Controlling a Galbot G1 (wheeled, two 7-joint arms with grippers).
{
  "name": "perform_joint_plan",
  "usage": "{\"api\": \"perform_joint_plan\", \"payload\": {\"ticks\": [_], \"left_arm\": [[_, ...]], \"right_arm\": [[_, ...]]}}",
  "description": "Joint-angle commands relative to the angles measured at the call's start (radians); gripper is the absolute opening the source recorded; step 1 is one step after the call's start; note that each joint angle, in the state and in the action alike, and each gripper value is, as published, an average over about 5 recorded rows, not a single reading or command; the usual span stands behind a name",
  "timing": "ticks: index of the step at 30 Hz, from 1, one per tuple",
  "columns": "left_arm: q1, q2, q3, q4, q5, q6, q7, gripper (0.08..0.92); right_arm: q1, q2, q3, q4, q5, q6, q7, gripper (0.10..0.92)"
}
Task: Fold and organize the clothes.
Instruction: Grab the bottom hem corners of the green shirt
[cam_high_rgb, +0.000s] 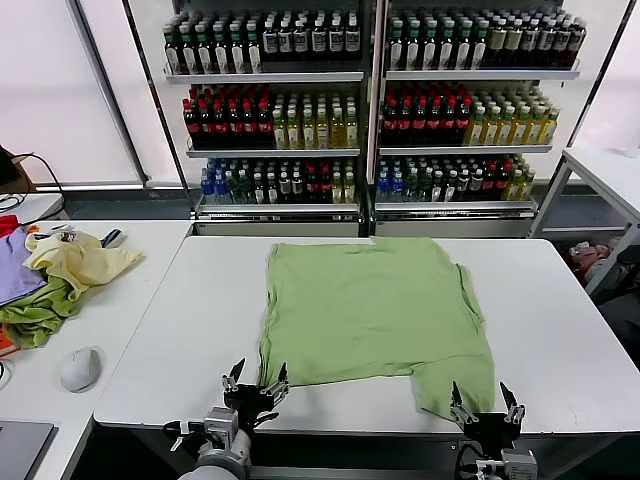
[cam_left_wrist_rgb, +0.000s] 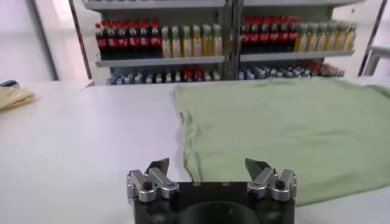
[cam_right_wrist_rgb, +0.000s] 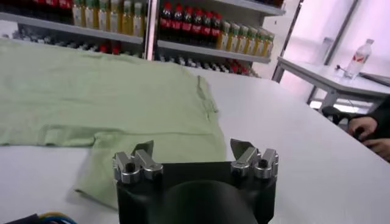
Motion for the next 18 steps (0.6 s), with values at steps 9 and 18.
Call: {"api": "perform_joint_plan", "payload": {"ticks": [9,18], "left_arm": [[-0.041,-0.009,0.018,0.088,0.004,0.046,-0.066,0.823],[-0.003,-0.012,0.040,0.065,-0.004,0.046,-0.055,0.654]], "right_arm": [[0.006,0.010,-0.002,-0.031,0.035,-0.025,0.001,0.749],[0.012,0.007,0.009,-0.051,0.137,-0.032,0.023,0.510]]}}
